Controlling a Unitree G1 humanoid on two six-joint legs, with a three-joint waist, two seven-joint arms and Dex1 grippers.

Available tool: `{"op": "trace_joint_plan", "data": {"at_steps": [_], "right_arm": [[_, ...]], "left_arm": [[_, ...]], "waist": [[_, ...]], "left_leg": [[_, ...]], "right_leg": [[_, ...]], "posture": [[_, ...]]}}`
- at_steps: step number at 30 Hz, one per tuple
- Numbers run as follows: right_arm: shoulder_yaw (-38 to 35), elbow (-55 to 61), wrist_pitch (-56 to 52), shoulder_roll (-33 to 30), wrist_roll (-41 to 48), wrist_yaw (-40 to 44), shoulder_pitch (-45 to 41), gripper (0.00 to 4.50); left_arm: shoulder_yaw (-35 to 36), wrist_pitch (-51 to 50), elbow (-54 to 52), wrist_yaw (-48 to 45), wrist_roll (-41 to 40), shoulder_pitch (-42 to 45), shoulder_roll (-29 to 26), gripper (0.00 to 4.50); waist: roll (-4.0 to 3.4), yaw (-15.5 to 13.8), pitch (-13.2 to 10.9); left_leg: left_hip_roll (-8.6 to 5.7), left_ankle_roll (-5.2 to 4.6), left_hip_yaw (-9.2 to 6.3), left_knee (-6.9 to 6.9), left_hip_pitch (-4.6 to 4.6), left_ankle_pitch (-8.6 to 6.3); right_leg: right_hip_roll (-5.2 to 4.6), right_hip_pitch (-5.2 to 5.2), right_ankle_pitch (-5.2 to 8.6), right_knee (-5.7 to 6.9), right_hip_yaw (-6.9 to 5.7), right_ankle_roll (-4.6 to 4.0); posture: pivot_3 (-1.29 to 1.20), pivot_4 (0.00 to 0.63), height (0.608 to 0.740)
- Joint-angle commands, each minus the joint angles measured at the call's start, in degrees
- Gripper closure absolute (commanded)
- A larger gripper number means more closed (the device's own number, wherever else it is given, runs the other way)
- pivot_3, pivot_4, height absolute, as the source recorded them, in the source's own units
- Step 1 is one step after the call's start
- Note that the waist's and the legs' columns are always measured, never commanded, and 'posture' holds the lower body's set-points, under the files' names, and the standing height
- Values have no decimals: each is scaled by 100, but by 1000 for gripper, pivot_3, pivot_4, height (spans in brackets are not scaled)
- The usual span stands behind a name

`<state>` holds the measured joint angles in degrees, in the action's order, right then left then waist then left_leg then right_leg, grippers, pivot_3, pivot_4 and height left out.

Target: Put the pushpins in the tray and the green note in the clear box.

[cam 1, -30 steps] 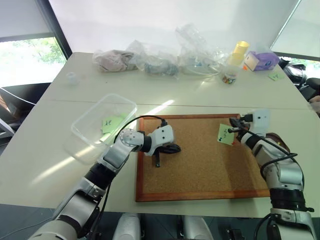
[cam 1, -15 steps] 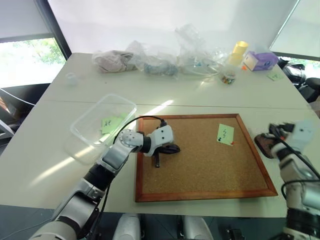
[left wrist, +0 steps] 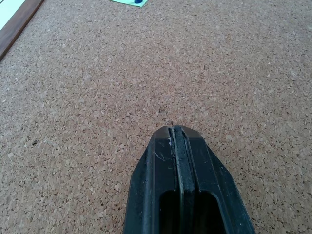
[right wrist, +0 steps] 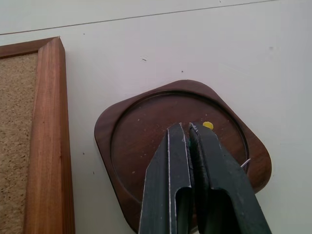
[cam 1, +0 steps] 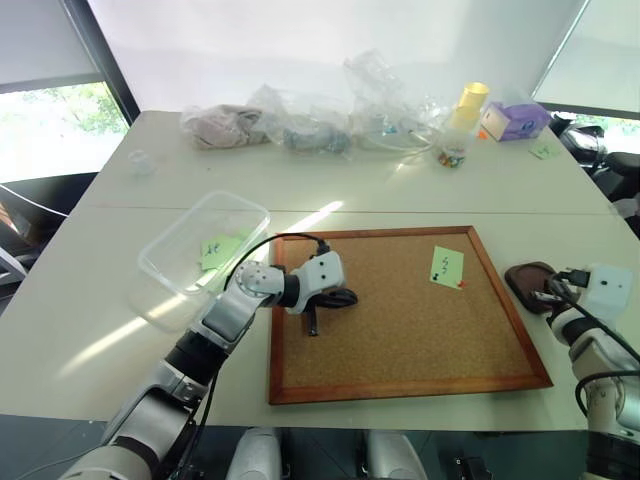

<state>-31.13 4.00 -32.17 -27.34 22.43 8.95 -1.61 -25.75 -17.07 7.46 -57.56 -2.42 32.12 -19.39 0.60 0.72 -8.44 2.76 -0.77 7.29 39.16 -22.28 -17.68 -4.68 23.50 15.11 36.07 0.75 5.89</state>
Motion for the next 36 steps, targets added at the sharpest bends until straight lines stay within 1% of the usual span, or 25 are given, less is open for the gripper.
{"op": "trace_joint_plan", "data": {"at_steps": [1,2,5,8,9,10,11,12,13,19,26,29,31,33,36], "right_arm": [[-211,-12,-240,-10,348,120,-169,4446],[-225,-12,-292,-7,382,125,-195,4446],[-232,-68,-314,-40,353,126,-203,3603],[-234,-79,-335,-44,353,137,-194,2201],[-239,-66,-349,-48,361,143,-184,1647],[-242,-56,-358,-50,367,146,-178,1216],[-249,-31,-359,-63,368,154,-159,591],[-250,-7,-339,-79,363,176,-141,107],[-256,22,-304,-94,361,204,-124,42],[-369,243,-132,-131,482,365,-85,42],[-473,478,-59,-52,846,529,-165,42],[-539,578,-75,-7,1039,516,-208,42],[-624,820,-149,39,1376,574,-234,42],[-511,1092,-256,-7,1542,723,-106,42],[-1,1445,-349,-160,1287,933,304,42]], "left_arm": [[-202,-183,96,-1,189,-148,-29,4500],[-202,-187,92,3,189,-152,-31,4500],[-194,-226,37,28,191,-188,-31,4500],[-184,-250,9,37,194,-209,-27,4500],[-182,-266,-12,38,193,-220,-27,4500],[-182,-280,-28,39,192,-227,-28,4500],[-184,-296,-51,43,188,-245,-27,4500],[-187,-307,-65,46,185,-258,-26,4500],[-190,-313,-72,49,183,-269,-21,4500],[-219,-330,-96,57,176,-294,12,4500],[-225,-297,-71,52,190,-281,17,4500],[-226,-289,-66,53,197,-278,15,4500],[-224,-290,-68,58,202,-281,12,4500],[-225,-289,-70,59,206,-282,8,4500],[-222,-290,-70,60,209,-284,3,4500]], "waist": [[0,2,0],[0,2,0],[0,-3,0],[0,-1,0],[0,0,0],[0,0,1],[0,-1,1],[0,-4,1],[0,-5,1],[-1,-2,1],[-1,-7,1],[-1,-7,1],[-1,-7,1],[-2,-8,1],[-1,-15,1]], "left_leg": [[0,0,0,0,0,0],[1,0,0,0,0,0],[1,0,-1,0,0,0],[1,0,-1,0,-1,0],[1,0,-1,0,-1,0],[1,0,-1,0,-1,0],[1,0,-1,-1,-1,0],[1,0,-2,-1,-1,0],[1,0,-2,-1,-1,0],[1,-1,-2,-1,-2,-1],[2,-2,-3,-1,-2,-1],[4,-2,-3,-1,-2,-2],[5,-2,-3,-2,-2,-2],[6,-2,-3,-2,-3,-2],[7,-2,-6,-2,-4,-2]], "right_leg": [[0,0,0,0,0,0],[0,0,0,0,1,0],[0,0,0,0,0,0],[0,0,0,-1,0,0],[0,1,0,-1,0,0],[0,1,0,-1,0,0],[0,1,0,-1,0,0],[0,0,0,-1,-1,0],[0,0,0,-1,-1,0],[0,0,0,-2,-1,0],[-1,0,0,-3,-1,0],[-1,0,0,-3,-1,0],[-2,0,0,-3,-1,0],[-2,1,0,-3,-1,0],[-2,0,0,-4,-1,0]], "posture": [[0,150,740],[0,150,740],[0,150,740],[0,150,740],[0,150,740],[0,150,740],[0,150,740],[0,150,740],[0,150,740],[0,150,740],[0,150,740],[0,150,740],[0,150,740],[0,150,740],[0,150,740]]}}
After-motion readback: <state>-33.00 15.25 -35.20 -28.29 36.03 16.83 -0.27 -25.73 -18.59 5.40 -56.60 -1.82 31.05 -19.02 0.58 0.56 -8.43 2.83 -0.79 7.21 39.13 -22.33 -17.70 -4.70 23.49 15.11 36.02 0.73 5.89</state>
